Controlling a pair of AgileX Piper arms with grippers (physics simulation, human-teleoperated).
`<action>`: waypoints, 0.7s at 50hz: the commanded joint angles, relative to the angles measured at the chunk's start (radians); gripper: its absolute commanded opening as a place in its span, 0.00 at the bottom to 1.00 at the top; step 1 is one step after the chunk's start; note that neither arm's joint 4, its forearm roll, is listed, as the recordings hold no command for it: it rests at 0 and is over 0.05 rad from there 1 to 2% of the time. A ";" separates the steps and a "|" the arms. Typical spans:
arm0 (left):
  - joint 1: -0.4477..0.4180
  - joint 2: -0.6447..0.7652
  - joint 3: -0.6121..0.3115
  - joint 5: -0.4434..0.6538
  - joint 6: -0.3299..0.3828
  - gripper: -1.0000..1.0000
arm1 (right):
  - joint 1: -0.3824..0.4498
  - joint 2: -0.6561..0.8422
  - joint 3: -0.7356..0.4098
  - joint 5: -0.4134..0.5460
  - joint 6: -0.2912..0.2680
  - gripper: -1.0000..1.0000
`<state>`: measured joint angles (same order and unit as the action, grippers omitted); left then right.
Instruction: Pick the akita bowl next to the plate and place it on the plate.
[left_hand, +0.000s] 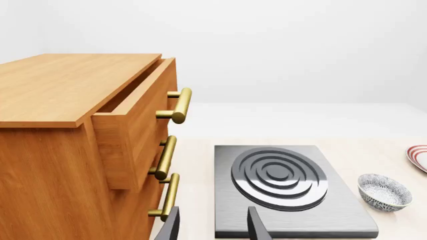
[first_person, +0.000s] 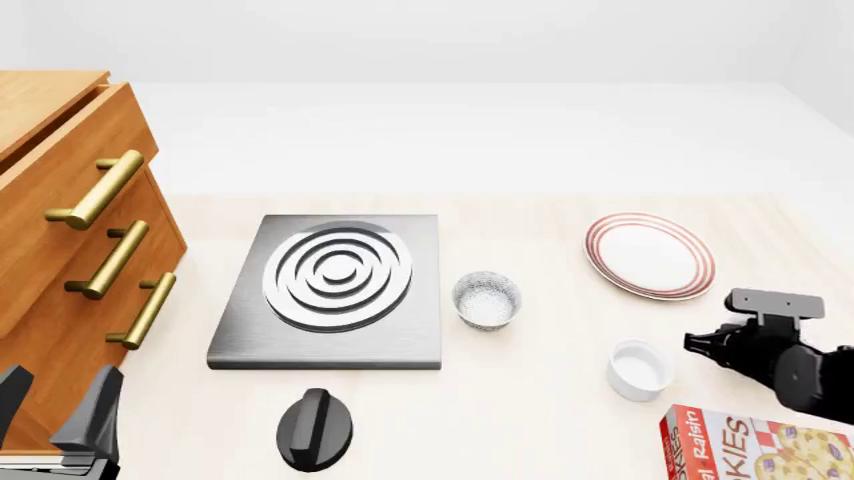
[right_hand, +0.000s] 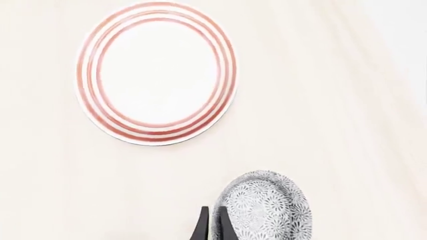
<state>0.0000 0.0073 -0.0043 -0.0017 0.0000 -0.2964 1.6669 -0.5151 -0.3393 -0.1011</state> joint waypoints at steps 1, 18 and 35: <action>0.000 0.000 0.000 0.000 0.000 1.00 | 0.040 -0.127 -0.033 0.132 -0.014 0.00; 0.000 0.000 0.000 0.000 0.000 1.00 | 0.055 -0.288 -0.167 0.354 -0.129 0.00; 0.000 0.000 0.000 0.000 0.000 1.00 | 0.128 -0.361 -0.324 0.514 -0.161 0.00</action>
<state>0.0000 0.0073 -0.0043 -0.0017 0.0000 -0.2117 1.3369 -0.7562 0.1033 -0.2457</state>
